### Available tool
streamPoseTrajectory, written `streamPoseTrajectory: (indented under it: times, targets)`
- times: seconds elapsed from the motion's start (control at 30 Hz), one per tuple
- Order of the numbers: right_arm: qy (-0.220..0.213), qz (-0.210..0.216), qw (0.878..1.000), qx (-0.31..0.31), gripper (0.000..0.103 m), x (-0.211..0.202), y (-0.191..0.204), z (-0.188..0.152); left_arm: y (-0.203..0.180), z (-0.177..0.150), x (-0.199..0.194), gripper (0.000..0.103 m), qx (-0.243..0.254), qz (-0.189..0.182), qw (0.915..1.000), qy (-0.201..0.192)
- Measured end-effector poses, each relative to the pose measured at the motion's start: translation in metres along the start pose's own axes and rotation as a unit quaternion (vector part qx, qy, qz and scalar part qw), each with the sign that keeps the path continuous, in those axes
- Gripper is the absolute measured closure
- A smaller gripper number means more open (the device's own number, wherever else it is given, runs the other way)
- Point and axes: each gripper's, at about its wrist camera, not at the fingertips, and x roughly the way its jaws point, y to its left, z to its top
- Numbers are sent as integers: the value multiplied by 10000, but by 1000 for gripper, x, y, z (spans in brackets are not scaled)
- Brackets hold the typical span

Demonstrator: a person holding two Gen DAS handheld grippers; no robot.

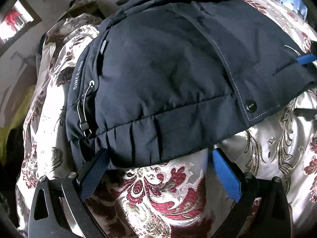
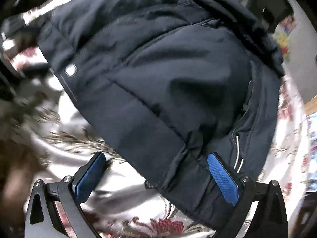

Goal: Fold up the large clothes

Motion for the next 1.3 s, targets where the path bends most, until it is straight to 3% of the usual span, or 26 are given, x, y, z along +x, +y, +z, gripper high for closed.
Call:
streamPoseTrajectory:
  times: [0.13,0.27,0.5,0.7,0.83,0.9,1.0,1.17,1.3]
  targets:
    - [-312,-686,9968,253,0,1,1,4,9,1,-1,2,-184,-112,9998,7]
    - [-804,-730,9923,595,1,-28,-17,10,11,0,-8,2,-241,-317,9991,-116]
    - [-931,170,9843,1487,1,-53,-71,42,-8,-3,-6,2,67,-97,9999,-41]
    - [-982,796,9716,2001,1,-72,-97,60,-9,6,4,2,51,902,9959,-60]
    - [-1131,656,9734,1881,1,-76,-109,64,-15,14,1,7,227,1253,9914,-300]
    - [-1062,697,9759,1774,1,-72,-108,61,-16,16,-1,14,291,1273,9905,-428]
    - [-884,912,9775,1685,1,-64,-101,49,-16,15,-3,16,440,1292,9894,-503]
    - [-512,1532,9785,1280,1,-50,-70,21,-13,14,-8,17,386,1211,9904,-550]
    - [-159,1339,9891,599,1,-33,-31,9,-14,16,-11,22,423,1168,9905,-586]
